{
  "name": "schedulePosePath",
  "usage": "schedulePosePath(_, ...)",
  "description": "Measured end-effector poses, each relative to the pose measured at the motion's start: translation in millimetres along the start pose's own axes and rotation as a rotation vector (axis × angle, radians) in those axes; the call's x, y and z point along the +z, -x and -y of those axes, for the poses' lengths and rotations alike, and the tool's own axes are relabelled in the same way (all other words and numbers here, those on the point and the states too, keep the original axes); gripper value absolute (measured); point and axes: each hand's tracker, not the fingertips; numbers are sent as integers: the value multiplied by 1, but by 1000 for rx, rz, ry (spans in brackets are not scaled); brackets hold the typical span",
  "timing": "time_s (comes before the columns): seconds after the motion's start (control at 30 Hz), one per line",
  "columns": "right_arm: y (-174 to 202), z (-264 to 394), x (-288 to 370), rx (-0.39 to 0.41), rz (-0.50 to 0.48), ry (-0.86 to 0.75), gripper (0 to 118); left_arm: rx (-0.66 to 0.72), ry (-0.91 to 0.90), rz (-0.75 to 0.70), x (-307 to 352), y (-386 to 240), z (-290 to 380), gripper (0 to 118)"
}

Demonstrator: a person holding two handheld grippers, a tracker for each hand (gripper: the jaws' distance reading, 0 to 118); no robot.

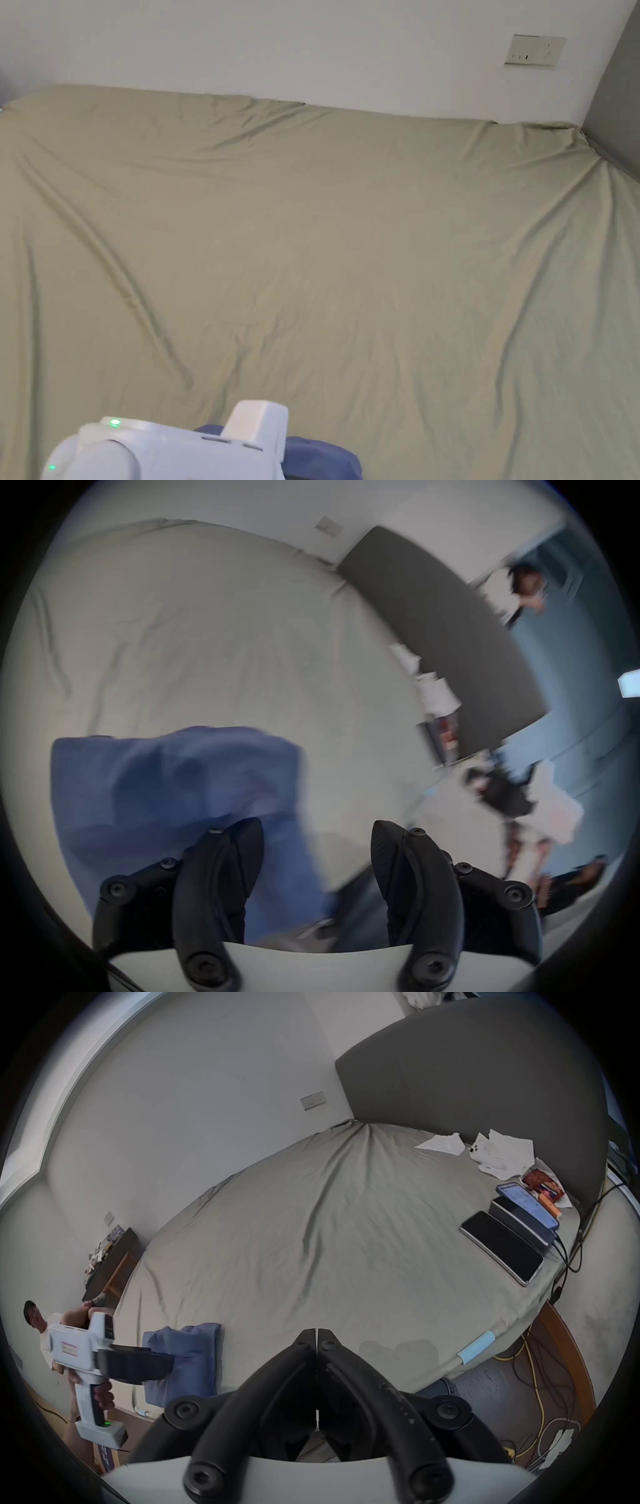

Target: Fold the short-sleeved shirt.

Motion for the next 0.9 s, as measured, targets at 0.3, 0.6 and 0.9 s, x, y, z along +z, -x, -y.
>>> schedulePosePath(0.3,2,4,-7,2,-35,17,1,-3,-41,-445,4,37,12,4)
schedulePosePath(0.6,4,4,-8,11,-42,35,1,154,-74,-309,-68,66,15,0)
schedulePosePath(0.9,42,4,-32,55,-150,61,1,97,-166,-229,-28,33,20,0)
